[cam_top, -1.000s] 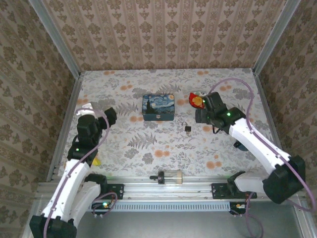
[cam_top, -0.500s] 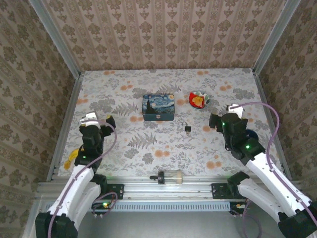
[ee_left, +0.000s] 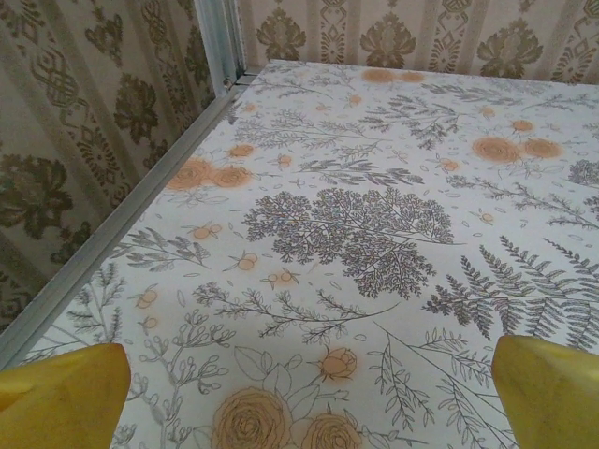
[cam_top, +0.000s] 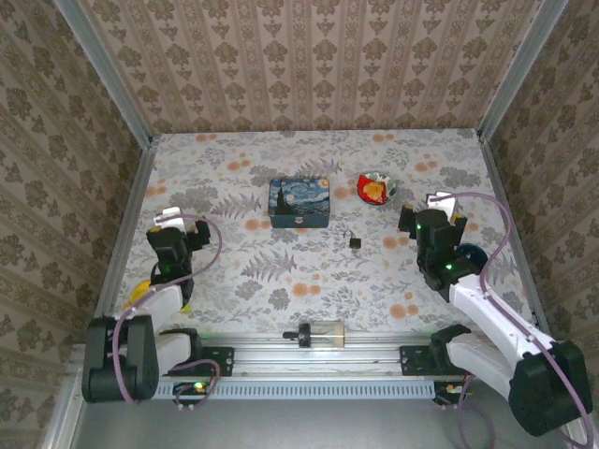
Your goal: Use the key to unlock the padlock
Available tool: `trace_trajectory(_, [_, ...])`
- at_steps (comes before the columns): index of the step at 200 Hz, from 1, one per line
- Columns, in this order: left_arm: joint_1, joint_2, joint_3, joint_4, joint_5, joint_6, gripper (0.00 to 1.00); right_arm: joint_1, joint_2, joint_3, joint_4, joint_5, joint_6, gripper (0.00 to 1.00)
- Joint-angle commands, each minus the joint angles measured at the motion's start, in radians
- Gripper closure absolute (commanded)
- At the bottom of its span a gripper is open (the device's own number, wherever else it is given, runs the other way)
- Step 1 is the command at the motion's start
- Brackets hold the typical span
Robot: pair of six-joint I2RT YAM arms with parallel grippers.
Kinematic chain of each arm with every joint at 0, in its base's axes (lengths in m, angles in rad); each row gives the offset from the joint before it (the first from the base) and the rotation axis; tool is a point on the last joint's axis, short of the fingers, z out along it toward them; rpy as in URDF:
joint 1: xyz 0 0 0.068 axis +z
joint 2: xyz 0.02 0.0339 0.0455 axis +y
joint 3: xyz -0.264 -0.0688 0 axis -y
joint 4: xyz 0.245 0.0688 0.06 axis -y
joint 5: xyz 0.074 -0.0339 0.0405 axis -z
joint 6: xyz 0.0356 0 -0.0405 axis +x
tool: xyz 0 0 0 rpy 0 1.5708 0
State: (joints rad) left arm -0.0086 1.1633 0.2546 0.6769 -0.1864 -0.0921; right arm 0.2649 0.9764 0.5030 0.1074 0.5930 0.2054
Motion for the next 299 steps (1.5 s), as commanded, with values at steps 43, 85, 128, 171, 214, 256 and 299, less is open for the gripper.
trace_trajectory(43, [0.02, 0.194, -0.008, 0.326, 0.137, 0.096, 0.0, -0.11, 0.082, -0.087, 0.31, -0.096, -0.07, 0.0])
trace_trajectory(85, [0.022, 0.407, -0.004, 0.531, 0.266, 0.145, 0.0, -0.164, 0.08, -0.167, 0.426, -0.162, -0.072, 0.0])
trace_trajectory(128, [0.047, 0.389, 0.112, 0.278, 0.488, 0.191, 0.0, -0.195, 0.105, -0.254, 0.598, -0.224, -0.083, 0.0])
trace_trajectory(171, [0.082, 0.404, 0.104, 0.325, 0.524, 0.162, 0.0, -0.221, 0.224, -0.288, 0.771, -0.295, -0.09, 0.0])
trace_trajectory(214, [0.083, 0.403, 0.104, 0.325, 0.519, 0.163, 0.0, -0.243, 0.386, -0.259, 0.899, -0.362, -0.111, 0.0])
trace_trajectory(256, [0.082, 0.403, 0.103, 0.327, 0.516, 0.16, 0.0, -0.271, 0.535, -0.196, 0.905, -0.416, -0.095, 0.0])
trace_trajectory(299, [0.081, 0.403, 0.104, 0.325, 0.516, 0.163, 0.0, -0.27, 0.549, -0.086, 0.719, -0.607, -0.176, 0.0])
